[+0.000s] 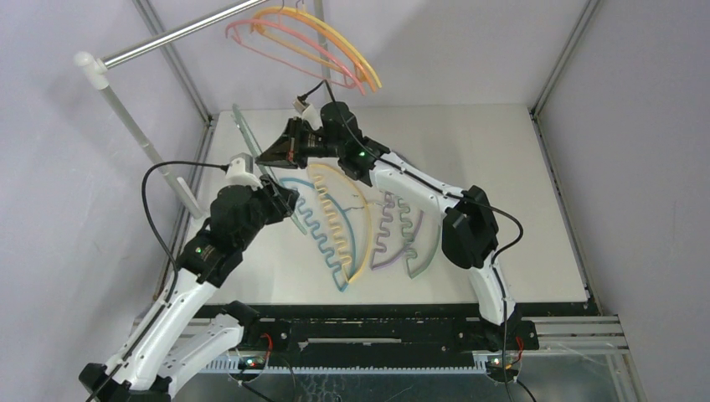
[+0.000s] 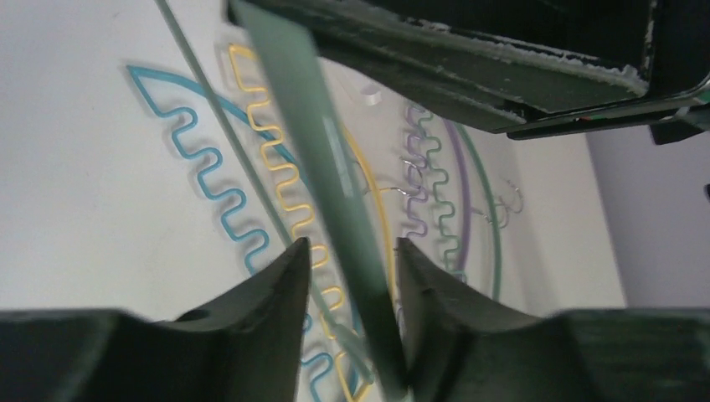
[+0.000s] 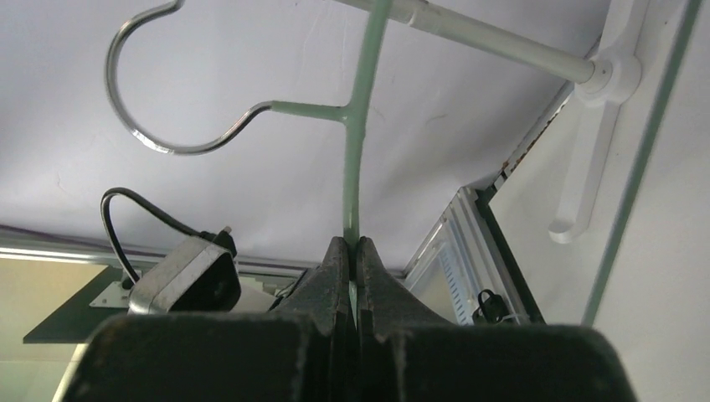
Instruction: Organize the hangers
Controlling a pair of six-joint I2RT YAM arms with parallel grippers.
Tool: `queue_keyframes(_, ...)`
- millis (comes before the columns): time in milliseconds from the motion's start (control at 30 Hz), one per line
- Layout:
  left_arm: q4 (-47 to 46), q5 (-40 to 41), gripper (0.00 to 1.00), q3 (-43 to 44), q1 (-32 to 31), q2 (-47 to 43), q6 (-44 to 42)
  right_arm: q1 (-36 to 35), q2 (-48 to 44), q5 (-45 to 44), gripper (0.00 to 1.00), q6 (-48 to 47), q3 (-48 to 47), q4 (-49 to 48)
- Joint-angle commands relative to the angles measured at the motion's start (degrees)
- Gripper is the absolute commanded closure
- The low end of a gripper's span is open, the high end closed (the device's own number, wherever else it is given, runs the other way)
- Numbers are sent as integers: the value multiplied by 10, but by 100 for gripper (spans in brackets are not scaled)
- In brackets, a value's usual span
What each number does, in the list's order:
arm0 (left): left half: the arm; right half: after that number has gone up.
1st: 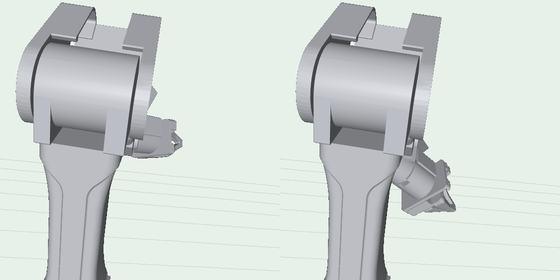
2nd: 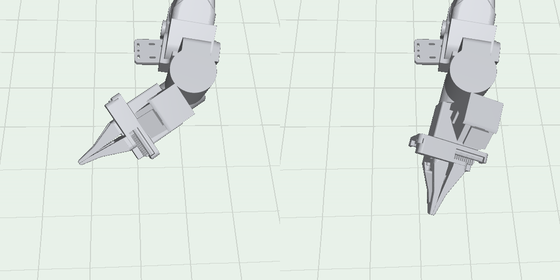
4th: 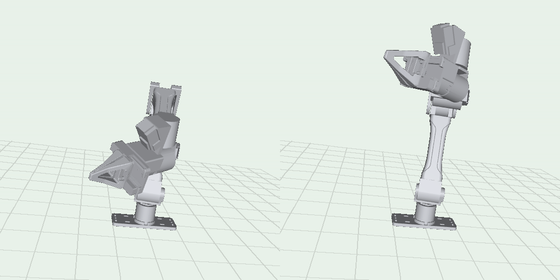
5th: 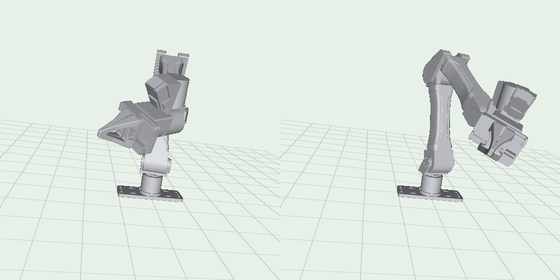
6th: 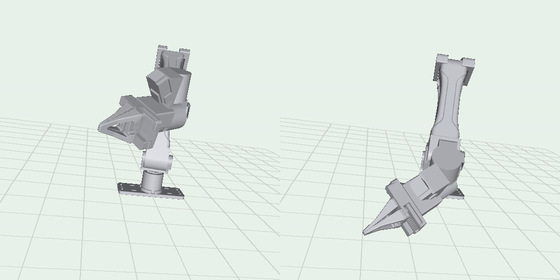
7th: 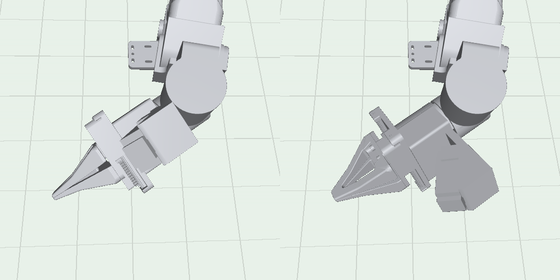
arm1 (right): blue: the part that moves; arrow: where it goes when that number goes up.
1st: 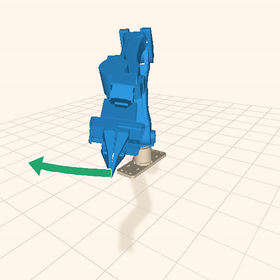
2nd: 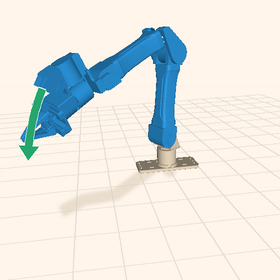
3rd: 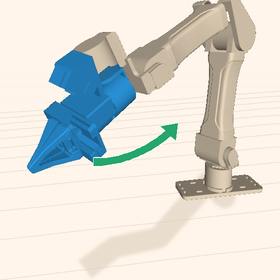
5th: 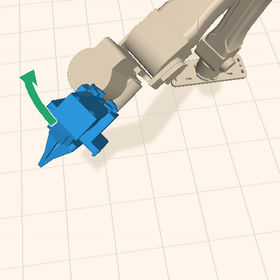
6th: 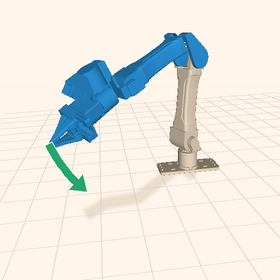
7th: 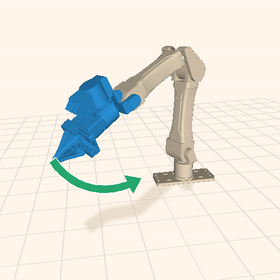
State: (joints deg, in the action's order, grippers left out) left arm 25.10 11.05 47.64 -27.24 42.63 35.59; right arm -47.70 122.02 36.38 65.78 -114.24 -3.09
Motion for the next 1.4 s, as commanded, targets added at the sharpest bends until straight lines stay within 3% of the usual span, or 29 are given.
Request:
queue_keyframes(0,-37,34,65,-12,-1,21,3,-11,-64,22,100,8,-5,-25)
queue_keyframes(100,-43,52,94,-18,-1,25,-1,-8,-74,23,100,3,7,-24)
queue_keyframes(133,-41,58,99,-18,-1,24,-3,-6,-79,22,100,0,12,-22)
queue_keyframes(367,12,117,100,9,-1,24,-14,25,-119,29,99,-18,64,1)
queue_keyframes(600,87,201,100,126,-1,65,-44,67,-195,57,54,-117,110,119)
queue_keyframes(767,104,232,100,217,-1,120,-68,91,-273,65,37,-219,135,253)
queue_keyframes(1000,81,209,100,320,20,207,-87,97,-345,36,31,-376,146,422)
queue_keyframes(1367,71,160,100,461,67,299,-110,134,-397,-3,25,-434,243,435)
